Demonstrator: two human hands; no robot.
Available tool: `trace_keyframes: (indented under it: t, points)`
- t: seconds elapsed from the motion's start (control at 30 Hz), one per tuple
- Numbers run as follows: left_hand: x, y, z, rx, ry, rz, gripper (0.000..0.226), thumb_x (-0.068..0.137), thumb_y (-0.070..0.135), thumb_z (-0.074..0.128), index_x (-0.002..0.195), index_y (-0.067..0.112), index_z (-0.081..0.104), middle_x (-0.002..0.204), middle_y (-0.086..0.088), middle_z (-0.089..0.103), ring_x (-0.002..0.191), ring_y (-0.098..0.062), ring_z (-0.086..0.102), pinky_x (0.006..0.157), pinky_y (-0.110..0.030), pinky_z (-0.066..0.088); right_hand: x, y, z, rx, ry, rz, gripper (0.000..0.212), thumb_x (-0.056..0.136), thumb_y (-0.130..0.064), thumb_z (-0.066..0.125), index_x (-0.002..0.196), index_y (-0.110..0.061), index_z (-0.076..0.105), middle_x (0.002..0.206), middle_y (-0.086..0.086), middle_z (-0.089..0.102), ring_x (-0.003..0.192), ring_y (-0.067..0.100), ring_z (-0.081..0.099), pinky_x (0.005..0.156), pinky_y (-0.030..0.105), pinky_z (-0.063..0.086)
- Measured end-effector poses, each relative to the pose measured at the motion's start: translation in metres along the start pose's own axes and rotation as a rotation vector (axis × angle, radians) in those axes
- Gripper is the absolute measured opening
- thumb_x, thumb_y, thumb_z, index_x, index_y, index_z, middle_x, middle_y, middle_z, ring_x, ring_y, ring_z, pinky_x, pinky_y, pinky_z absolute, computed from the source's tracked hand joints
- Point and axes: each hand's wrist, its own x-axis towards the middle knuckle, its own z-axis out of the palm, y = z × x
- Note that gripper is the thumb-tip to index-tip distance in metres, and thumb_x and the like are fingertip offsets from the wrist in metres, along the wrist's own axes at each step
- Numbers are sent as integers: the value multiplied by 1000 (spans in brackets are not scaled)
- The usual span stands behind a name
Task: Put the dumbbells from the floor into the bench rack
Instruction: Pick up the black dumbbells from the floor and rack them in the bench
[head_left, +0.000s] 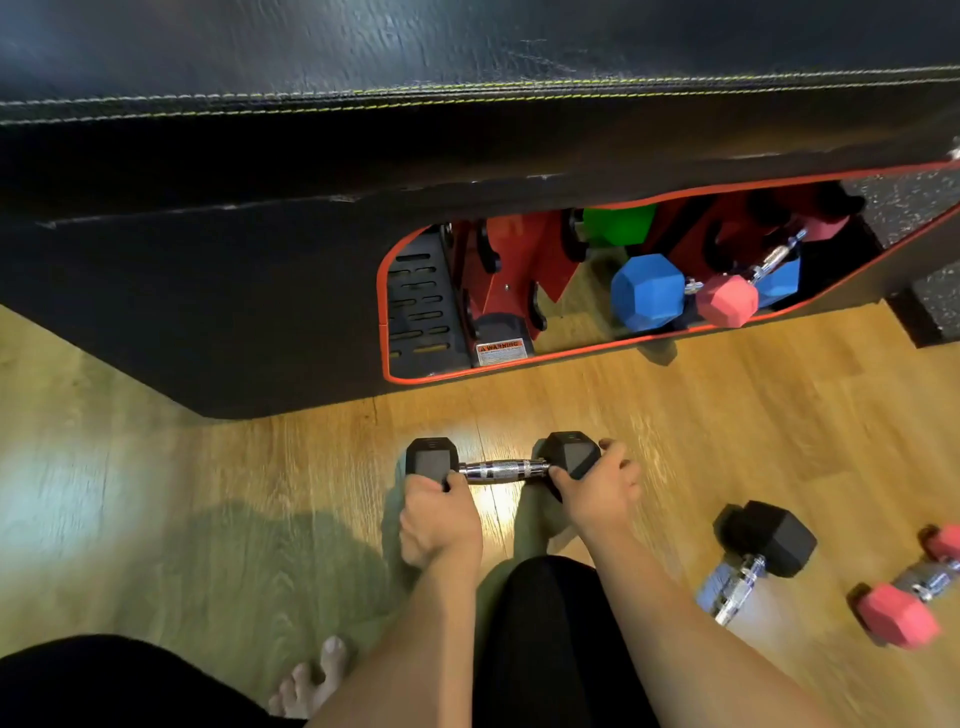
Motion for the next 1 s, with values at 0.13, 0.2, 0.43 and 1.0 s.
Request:
trace_keyframes:
  t: [0.13, 0.2, 0.43, 1.0]
  points:
    - [-1, 4, 16, 171, 191, 188, 45, 78, 44, 71, 108, 21, 47, 108, -5, 56, 102, -24, 51, 83, -39, 44, 13, 3, 7, -5, -129, -45, 85, 81, -33, 74, 146, -19, 21, 141, 15, 36, 127, 38, 39, 100, 46, 40]
    - [9, 6, 21, 267, 196, 215, 71, 73, 49, 75, 127, 18, 41, 128, -11, 48, 116, -28, 47, 94, -42, 45, 16, 3, 9, -25, -148, -81, 84, 84, -29, 71, 148, -19, 17, 142, 15, 34, 127, 39, 38, 99, 46, 40]
    - [34, 2, 28, 70, -44, 161, 95, 73, 25, 83, 149, 17, 26, 144, -9, 40, 136, -30, 38, 109, -48, 40, 29, 8, 11, 3, -197, -121, 88, 79, -32, 77, 145, -24, 19, 134, 14, 36, 120, 40, 45, 97, 49, 46]
    - [33, 15, 26, -131, -22, 149, 77, 68, 10, 85, 133, 12, 43, 126, -5, 49, 123, -26, 48, 100, -39, 46, 44, 24, 13, 208, -207, -132, 84, 63, -33, 85, 133, -23, 39, 124, -1, 46, 116, 28, 49, 97, 48, 49]
